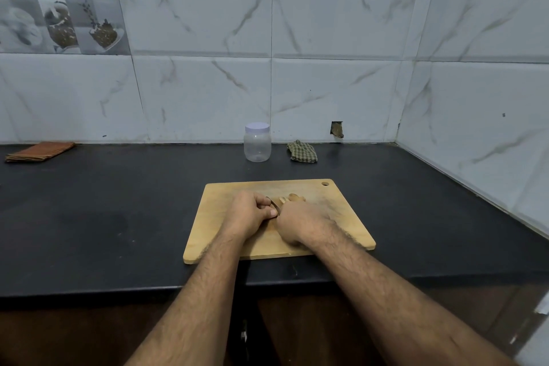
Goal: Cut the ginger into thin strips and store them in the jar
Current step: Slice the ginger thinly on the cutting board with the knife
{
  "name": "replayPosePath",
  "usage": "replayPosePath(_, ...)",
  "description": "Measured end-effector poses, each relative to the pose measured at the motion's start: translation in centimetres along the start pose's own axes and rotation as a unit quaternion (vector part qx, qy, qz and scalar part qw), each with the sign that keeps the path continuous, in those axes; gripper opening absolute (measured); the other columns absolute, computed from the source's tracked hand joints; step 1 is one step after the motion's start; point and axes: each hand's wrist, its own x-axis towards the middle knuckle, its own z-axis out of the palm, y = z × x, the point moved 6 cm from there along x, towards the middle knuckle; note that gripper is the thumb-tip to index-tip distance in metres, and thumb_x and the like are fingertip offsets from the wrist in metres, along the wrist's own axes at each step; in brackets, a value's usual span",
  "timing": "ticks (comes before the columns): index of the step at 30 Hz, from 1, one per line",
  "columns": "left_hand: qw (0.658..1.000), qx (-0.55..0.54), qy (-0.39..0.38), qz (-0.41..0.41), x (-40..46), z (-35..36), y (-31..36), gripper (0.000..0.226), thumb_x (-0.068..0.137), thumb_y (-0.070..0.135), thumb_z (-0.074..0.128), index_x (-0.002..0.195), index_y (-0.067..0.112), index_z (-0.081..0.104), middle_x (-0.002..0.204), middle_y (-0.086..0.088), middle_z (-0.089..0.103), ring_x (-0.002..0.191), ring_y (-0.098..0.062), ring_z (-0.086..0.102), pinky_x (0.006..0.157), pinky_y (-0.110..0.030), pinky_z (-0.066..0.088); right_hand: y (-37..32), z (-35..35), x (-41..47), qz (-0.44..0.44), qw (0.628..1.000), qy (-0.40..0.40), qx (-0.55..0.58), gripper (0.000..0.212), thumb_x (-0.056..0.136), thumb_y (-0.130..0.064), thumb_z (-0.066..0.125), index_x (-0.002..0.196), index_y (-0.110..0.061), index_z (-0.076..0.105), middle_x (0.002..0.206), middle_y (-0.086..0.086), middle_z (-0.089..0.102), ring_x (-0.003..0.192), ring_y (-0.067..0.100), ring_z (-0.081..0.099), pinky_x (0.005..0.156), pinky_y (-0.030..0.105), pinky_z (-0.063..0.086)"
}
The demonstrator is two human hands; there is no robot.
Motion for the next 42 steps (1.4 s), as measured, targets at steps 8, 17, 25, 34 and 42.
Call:
replayPosePath(8, 1.000, -0.006, -0.012, 0.006, -0.3, 0.0, 0.1, 0.020, 0.084, 0.010, 0.075, 0.078, 0.029, 0.075, 0.074, 0.013, 0.070, 0.074, -0.001, 0.062, 0.066, -0.013, 0.044, 1.2, 0.5, -2.9, 0.017, 1.000, 0.008, 0.005, 0.022, 0.097, -0.016, 0.049, 0.111, -0.010, 0.065, 0.078, 0.004, 0.046, 0.075, 0.019, 0.056, 0.080, 0.033, 0.058)
replayPosePath(17, 1.000, 0.001, -0.019, 0.000, -0.5, -0.2, 0.1, 0.019, 0.083, 0.013, 0.077, 0.102, 0.018, 0.075, 0.082, 0.014, 0.070, 0.083, 0.001, 0.062, 0.075, -0.015, 0.046, 1.5, 0.8, -5.0, 0.020, 0.999, 0.025, 0.008, 0.025, 0.094, -0.017, 0.056, 0.117, -0.011, 0.064, 0.109, 0.007, 0.059, 0.101, 0.022, 0.059, 0.090, 0.036, 0.054)
replayPosePath(25, 1.000, -0.012, -0.020, -0.001, -0.5, -0.2, 0.0, 0.015, 0.084, 0.012, 0.076, 0.093, 0.023, 0.073, 0.075, 0.012, 0.072, 0.079, -0.001, 0.065, 0.076, -0.017, 0.047, 1.3, 0.8, -5.2, 0.036, 0.999, 0.006, 0.030, 0.025, 0.095, -0.016, 0.053, 0.118, -0.011, 0.064, 0.113, 0.007, 0.064, 0.096, 0.022, 0.060, 0.084, 0.034, 0.054)
replayPosePath(34, 1.000, 0.003, -0.026, 0.001, -0.3, -0.2, -0.3, 0.020, 0.085, 0.012, 0.075, 0.103, 0.019, 0.076, 0.083, 0.008, 0.075, 0.088, -0.005, 0.068, 0.088, -0.024, 0.051, 1.8, 1.2, -5.5, 0.053, 0.997, -0.009, 0.048, 0.024, 0.096, -0.017, 0.054, 0.118, -0.011, 0.063, 0.113, 0.006, 0.064, 0.087, 0.020, 0.053, 0.084, 0.034, 0.051)
replayPosePath(42, 1.000, 0.004, -0.028, 0.003, -0.3, -0.1, -0.3, 0.020, 0.086, 0.012, 0.073, 0.103, 0.023, 0.076, 0.082, 0.010, 0.075, 0.088, -0.004, 0.067, 0.087, -0.024, 0.051, 1.9, 1.2, -5.5, 0.058, 0.997, 0.001, 0.054, 0.024, 0.096, -0.015, 0.054, 0.119, -0.012, 0.063, 0.115, 0.006, 0.064, 0.094, 0.021, 0.057, 0.083, 0.034, 0.050)
